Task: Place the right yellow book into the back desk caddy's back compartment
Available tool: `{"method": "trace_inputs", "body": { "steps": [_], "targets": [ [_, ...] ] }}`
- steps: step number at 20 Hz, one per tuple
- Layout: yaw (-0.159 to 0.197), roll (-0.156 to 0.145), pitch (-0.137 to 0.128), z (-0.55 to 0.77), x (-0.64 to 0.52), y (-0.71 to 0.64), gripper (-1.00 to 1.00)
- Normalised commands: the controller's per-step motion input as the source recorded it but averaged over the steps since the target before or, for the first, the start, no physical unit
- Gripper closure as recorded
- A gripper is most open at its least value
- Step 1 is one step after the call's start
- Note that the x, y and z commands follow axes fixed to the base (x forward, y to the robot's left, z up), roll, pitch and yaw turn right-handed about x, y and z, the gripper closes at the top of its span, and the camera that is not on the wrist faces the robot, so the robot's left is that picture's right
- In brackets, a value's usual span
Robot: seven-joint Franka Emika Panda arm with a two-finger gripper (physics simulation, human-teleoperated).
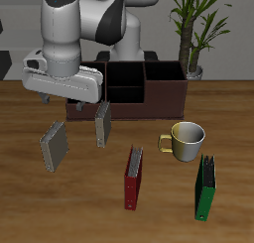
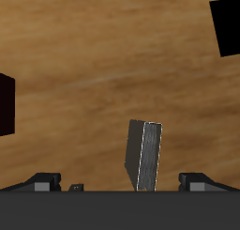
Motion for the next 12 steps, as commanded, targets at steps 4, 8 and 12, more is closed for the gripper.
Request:
{"method": "trace_inputs", "body": {
  "steps": [4,8,12],
  "targets": [
    [0.005,-0.003,0.007,-0.18,-0.01,-0.05,-1.00],
    [-0.003,-0.010,0.011,-0.24,-0.05,-0.10,-1.00],
    [-0.016,-0.031,0.008,-0.23,-0.06,-0.17,-1.00]
  ]
}}
